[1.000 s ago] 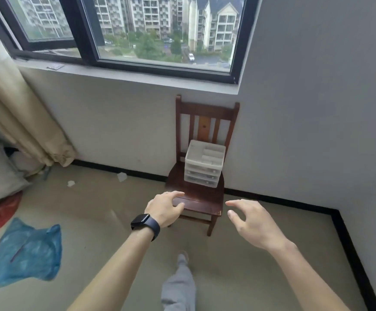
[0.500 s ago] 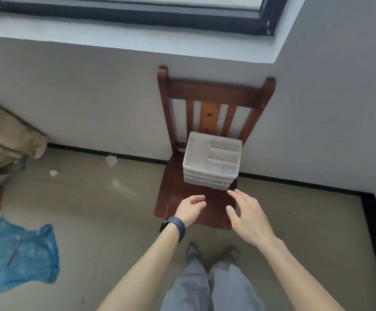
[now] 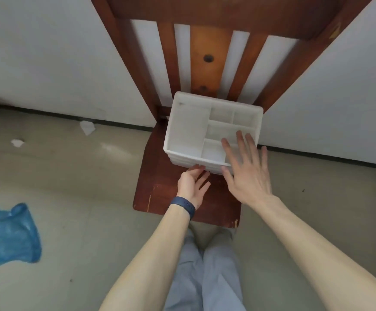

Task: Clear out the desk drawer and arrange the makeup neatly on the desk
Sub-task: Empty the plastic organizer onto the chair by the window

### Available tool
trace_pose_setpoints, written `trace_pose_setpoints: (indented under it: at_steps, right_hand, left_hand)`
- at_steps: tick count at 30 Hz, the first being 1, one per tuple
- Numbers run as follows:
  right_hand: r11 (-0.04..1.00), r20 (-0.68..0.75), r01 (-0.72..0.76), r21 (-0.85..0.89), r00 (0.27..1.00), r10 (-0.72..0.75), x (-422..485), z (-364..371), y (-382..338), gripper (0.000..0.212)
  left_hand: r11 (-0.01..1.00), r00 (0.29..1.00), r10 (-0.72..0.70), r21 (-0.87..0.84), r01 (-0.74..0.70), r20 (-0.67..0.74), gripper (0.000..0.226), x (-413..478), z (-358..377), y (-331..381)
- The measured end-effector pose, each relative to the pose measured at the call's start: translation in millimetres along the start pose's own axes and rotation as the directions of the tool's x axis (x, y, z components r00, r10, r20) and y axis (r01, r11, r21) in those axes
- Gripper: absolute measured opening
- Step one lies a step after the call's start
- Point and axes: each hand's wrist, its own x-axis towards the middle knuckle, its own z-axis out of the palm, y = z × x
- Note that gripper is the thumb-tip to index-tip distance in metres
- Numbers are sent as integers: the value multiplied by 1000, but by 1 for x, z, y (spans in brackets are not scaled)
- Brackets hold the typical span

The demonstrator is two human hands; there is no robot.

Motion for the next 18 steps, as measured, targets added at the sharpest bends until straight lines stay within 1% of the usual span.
trace_pose_setpoints:
  at_steps: [2,5,9,12,16,18]
  right_hand:
    - [1000,-18,13,-1,1000,-13,1,6,2,70]
    - [1000,-16,13,20,1000,-13,1,7,2,69]
    - [998,-8,11,68,1000,-11,1,5,1,68]
    - [996,-1,2,87,1000,-2,1,4,1,68]
    - [995,-10,7,103,1000,-6,2,5,1,69]
    - [994,-15,8,110,1000,-6,2,6,2,69]
  left_hand:
    - [995,1000,-16,-95,16,2,34,7,2,-4]
    - [984,1000,-28,-176,29,6,36,9,4,-5]
    - [978,1000,-27,-206,28,5,34,3,8,-5]
    - [972,1000,-22,-233,18,-15,26,-2,13,-10]
    - [959,998,-14,-283,-4,-61,30,-2,20,-9]
    - [955,998,-13,-295,-6,-64,28,-1,22,-8]
